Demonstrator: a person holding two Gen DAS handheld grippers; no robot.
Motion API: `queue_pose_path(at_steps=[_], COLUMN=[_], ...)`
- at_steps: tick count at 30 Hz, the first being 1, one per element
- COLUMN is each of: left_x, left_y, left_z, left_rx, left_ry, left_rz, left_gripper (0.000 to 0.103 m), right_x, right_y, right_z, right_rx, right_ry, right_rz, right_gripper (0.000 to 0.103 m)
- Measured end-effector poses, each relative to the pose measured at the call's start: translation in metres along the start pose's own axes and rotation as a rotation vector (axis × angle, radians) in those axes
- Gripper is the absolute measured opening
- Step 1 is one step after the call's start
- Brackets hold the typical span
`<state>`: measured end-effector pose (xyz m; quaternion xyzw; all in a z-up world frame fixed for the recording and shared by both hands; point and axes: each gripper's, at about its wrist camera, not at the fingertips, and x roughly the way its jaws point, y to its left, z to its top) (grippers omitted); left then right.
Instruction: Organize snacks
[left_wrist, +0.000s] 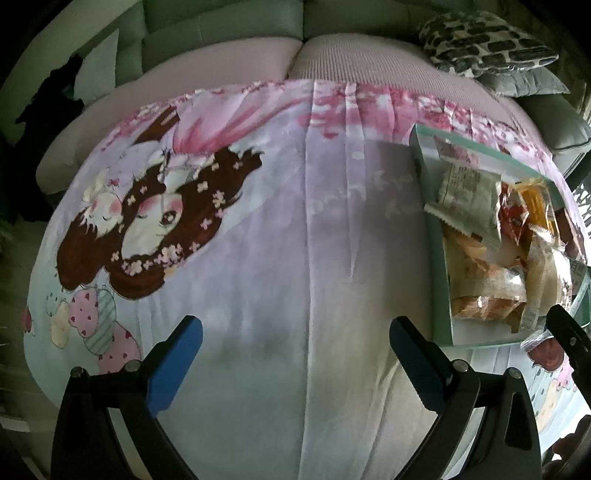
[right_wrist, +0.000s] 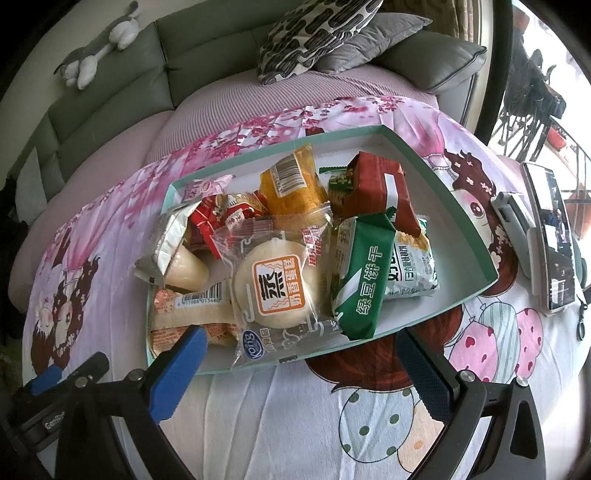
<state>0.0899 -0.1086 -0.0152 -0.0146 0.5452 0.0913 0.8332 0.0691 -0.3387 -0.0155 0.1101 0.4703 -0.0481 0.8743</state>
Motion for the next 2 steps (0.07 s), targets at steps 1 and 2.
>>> queue_pose_path(at_steps=[1, 2], left_x=[-0.0017, -0.0030], left_y=[0.0000, -0.0005], left_z=[0.0002, 0.0008], left_rx=[0.004, 0.010], left_ry=[-0.011, -0.016], left_rz=[0.001, -0.012], left_gripper=[0.101, 0.101], right_x=[0.0000, 0.0000], right_y=[0.0001, 0.0001], right_z=[0.0009, 0.0010], right_rx=[0.000, 0.000], right_ry=[0.001, 0.001], right_rz=[0.000, -0.001], right_gripper=[0.103, 0.103])
